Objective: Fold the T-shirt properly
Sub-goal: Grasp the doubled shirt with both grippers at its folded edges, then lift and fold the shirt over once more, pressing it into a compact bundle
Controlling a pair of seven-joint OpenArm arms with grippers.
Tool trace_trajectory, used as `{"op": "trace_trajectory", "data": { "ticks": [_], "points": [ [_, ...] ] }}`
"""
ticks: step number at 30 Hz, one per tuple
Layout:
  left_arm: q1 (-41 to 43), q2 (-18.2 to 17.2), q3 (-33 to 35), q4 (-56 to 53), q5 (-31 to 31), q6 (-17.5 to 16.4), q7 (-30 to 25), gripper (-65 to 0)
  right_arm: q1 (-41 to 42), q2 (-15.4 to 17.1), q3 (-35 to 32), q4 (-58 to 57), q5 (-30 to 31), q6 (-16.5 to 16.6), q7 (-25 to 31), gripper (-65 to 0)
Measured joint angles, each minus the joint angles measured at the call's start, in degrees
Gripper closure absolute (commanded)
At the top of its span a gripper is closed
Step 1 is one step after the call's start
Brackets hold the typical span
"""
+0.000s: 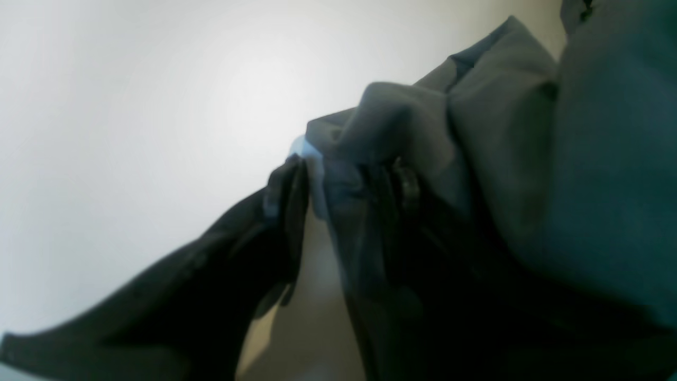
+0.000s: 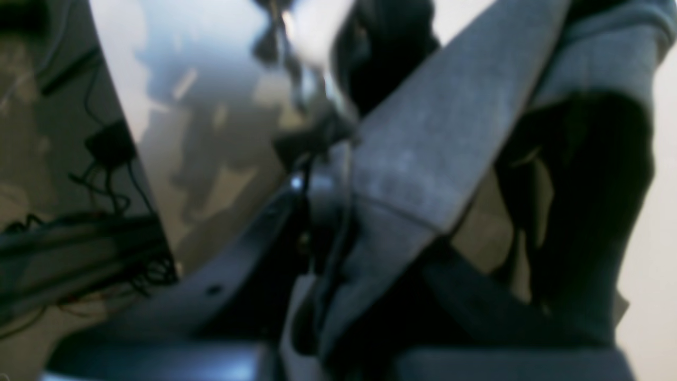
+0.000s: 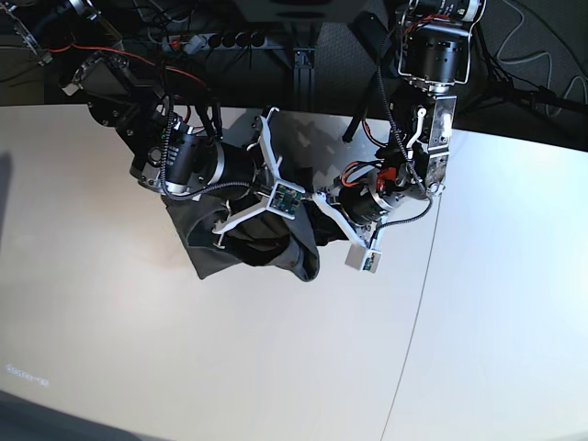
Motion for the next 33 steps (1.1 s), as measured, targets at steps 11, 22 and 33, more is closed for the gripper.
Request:
{"op": "trace_trajectory", "data": {
  "ticks": [11,22,33],
  "points": [
    [0.0,-0.3,0.0,0.0,-1.2,0.0,0.4,-26.7,0.0,-4.1,0.1,0.0,3.1,0.0,0.1,-35.8],
    [-3.5,-9.3,0.5,0.8,-4.9,-1.4,6.3,-26.7,0.1,-10.3,2.4,0.0,12.9,0.0,2.3,-35.8],
    [-6.7,-18.0,0.5,0.9,-4.0,-1.0,8.2,-26.6,0.1,-19.2,10.5,0.0,12.7,0.0,2.7,-35.6]
  ]
}}
